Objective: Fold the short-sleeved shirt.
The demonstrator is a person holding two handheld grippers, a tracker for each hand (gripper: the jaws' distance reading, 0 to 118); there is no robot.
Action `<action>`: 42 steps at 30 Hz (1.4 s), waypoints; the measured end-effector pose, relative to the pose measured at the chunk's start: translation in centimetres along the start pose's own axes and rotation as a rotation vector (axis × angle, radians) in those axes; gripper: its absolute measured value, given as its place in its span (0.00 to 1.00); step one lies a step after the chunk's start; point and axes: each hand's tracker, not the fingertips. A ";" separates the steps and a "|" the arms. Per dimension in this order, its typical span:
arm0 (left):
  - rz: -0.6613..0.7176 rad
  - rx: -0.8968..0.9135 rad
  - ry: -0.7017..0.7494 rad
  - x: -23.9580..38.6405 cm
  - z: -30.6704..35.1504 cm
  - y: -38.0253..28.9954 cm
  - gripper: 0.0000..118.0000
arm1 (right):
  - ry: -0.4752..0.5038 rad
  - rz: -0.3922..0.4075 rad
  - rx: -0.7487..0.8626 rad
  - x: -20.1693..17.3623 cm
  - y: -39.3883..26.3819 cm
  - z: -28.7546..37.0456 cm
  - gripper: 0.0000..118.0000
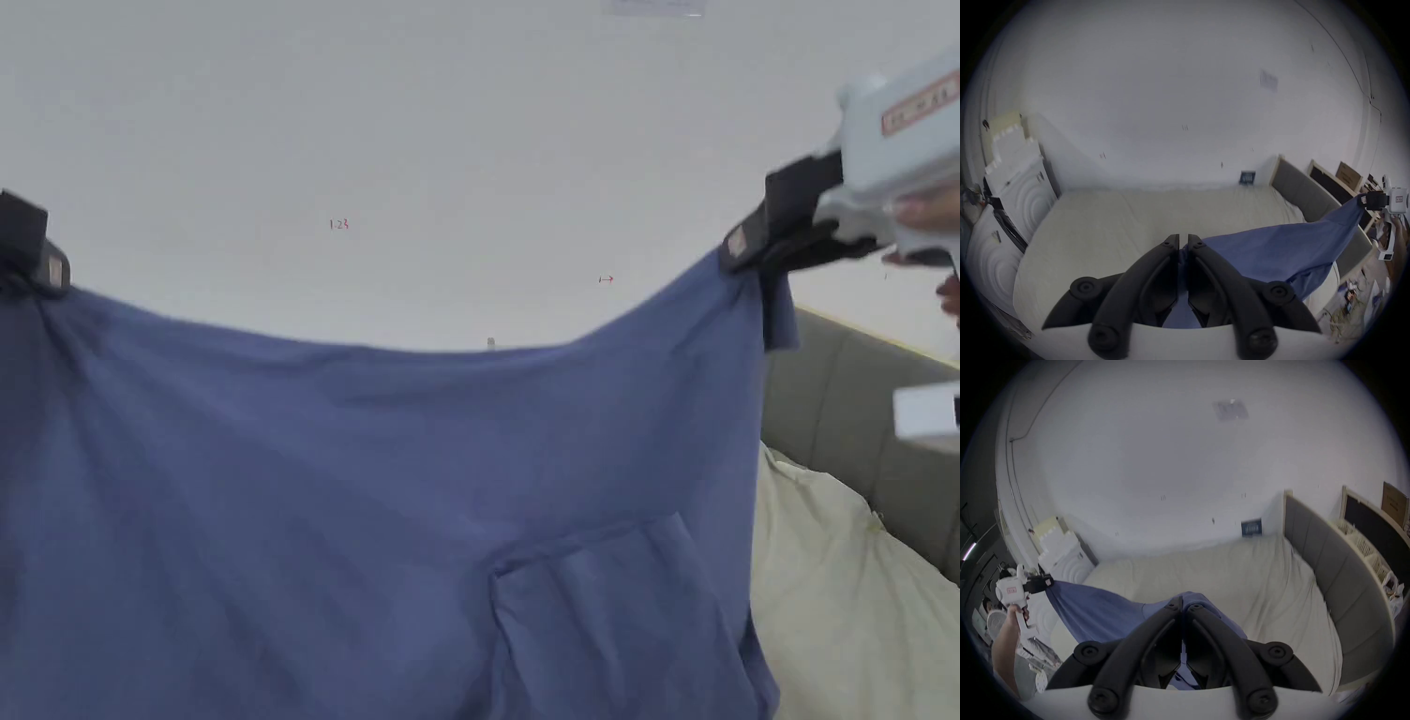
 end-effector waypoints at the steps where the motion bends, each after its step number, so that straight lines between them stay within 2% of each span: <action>1: 0.002 0.032 0.022 0.0 0.4 0.9 0.06 | -0.005 -0.003 0.028 -0.3 1.1 0.1 0.02; 6: 0.057 0.171 0.083 -0.5 -0.3 5.8 0.06 | -0.046 -0.021 0.160 -2.1 6.8 -1.9 0.02; 12: 0.082 0.244 0.114 -1.1 -5.5 10.0 0.06 | -0.113 0.064 0.227 -2.9 11.4 -8.4 0.02; 15: 0.098 0.254 0.115 -1.6 -9.0 11.2 0.06 | -0.161 0.073 0.244 -3.3 13.2 -11.2 0.02; 21: 0.073 0.267 0.123 -1.4 -13.8 10.8 0.06 | -0.200 0.130 0.299 -5.0 15.4 -14.3 0.02; 25: 0.068 0.228 0.109 -1.7 -16.4 8.5 0.06 | -0.196 0.143 0.282 -4.5 13.7 -16.3 0.02; 29: 0.098 0.134 0.066 -1.9 -18.8 3.5 0.06 | -0.222 0.135 0.177 -2.2 8.1 -19.2 0.02; 30: 0.115 0.105 0.048 -1.8 -19.3 1.6 0.06 | -0.259 0.148 0.138 -1.6 5.7 -20.0 0.02; 32: 0.136 0.077 -0.024 -1.1 -19.6 -3.1 0.06 | -0.223 0.159 0.070 -0.3 0.6 -20.9 0.02; 35: 0.106 -0.056 -0.042 0.2 -21.1 -10.6 0.06 | -0.138 0.066 -0.051 2.4 -8.7 -21.8 0.02; 37: 0.102 -0.114 -0.105 1.0 -20.9 -16.3 0.06 | -0.158 0.043 -0.147 3.7 -15.0 -22.2 0.02; 38: 0.084 -0.169 -0.078 1.5 -20.5 -19.3 0.06 | -0.146 0.045 -0.184 4.5 -18.5 -22.1 0.02; 42: 0.187 -0.289 -0.162 1.6 -17.9 -29.9 0.06 | -0.117 -0.026 -0.292 7.3 -29.2 -20.0 0.02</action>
